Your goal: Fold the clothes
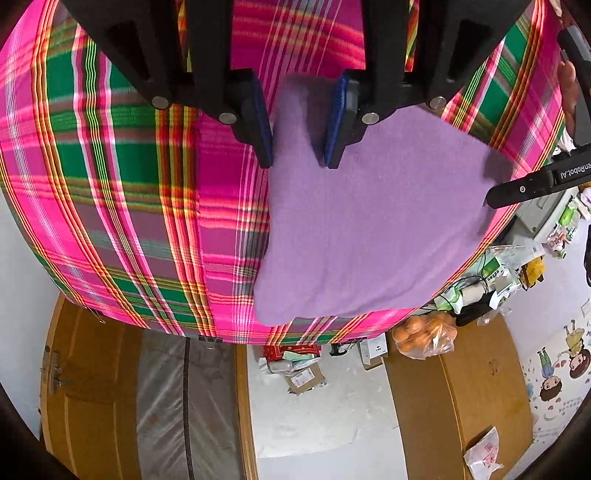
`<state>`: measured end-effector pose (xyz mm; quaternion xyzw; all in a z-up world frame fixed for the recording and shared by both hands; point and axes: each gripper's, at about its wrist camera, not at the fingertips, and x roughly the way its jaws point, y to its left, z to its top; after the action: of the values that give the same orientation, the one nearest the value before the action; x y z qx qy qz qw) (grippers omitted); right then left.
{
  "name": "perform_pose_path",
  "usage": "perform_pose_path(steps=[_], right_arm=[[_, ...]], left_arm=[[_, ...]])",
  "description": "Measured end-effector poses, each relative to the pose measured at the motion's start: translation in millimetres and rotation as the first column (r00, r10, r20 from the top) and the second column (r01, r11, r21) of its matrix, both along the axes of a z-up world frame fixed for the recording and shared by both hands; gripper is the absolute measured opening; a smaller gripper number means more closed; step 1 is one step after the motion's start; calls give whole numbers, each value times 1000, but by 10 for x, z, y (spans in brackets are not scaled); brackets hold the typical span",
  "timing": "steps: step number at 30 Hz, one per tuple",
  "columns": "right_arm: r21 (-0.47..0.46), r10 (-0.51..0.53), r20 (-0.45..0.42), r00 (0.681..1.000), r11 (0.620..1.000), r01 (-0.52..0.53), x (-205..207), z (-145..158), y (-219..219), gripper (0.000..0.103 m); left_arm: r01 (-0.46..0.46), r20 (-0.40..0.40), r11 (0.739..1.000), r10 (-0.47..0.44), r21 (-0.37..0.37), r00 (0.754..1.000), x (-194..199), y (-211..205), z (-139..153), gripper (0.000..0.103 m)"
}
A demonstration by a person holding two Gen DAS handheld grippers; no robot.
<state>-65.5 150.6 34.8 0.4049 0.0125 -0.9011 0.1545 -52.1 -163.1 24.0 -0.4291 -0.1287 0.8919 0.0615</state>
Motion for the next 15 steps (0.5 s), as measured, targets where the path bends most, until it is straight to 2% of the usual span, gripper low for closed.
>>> perform_pose_path(steps=[6, 12, 15], right_arm=[[12, -15, 11, 1000, 1000, 15, 177, 21, -2, 29], [23, -16, 21, 1000, 1000, 15, 336, 19, -72, 29], [27, -13, 26, 1000, 1000, 12, 391, 4, -100, 29]], left_arm=[[-2, 42, 1000, 3, -25, 999, 121, 120, -38, 51], [22, 52, 1000, -21, -16, 998, 230, 271, -66, 51], [20, 50, 999, -18, -36, 999, 244, 352, -70, 51]])
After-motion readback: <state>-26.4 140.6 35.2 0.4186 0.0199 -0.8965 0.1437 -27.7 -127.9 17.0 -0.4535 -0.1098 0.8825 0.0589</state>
